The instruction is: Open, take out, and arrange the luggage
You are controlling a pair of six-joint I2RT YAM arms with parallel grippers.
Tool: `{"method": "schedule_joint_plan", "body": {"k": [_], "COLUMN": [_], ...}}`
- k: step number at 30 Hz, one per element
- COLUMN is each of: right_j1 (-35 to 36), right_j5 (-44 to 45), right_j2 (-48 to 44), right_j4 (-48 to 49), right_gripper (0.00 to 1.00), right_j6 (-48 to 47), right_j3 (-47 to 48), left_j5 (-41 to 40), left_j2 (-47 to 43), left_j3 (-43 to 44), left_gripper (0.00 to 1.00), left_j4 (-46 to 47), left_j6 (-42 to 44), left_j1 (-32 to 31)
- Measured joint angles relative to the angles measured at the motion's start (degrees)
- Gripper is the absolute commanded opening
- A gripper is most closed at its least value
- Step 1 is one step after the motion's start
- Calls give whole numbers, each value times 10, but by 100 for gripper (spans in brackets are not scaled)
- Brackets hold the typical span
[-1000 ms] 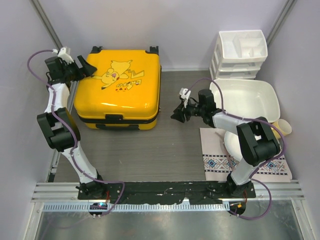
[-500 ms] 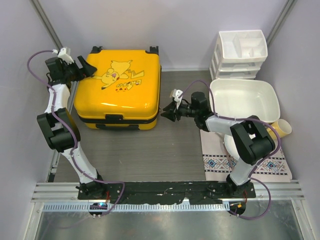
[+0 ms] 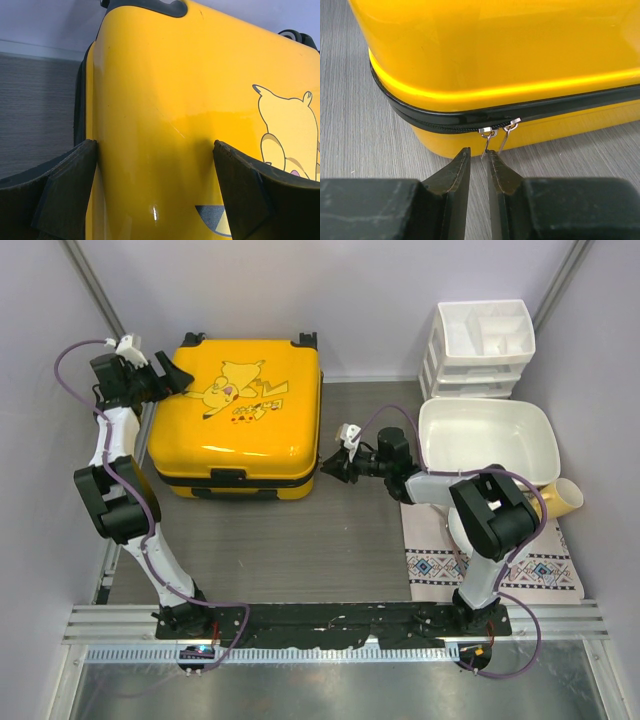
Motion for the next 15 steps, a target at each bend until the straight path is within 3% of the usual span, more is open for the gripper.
{"method": "schedule_joint_plan", "body": {"k": [10, 15], "right_j1": [9, 13], "right_j5": [-2, -2], "right_j2": [0, 0], "right_j4": [20, 26], "right_gripper": [16, 18], "right_j6": [5, 10], "right_j3": [0, -2], "left_j5": [1, 1], "left_j2": [2, 3], "left_j3": [5, 7], "left_gripper": [91, 91], "left_j4": [-5, -9], "left_j6": [1, 1], "left_j1": [0, 0]}}
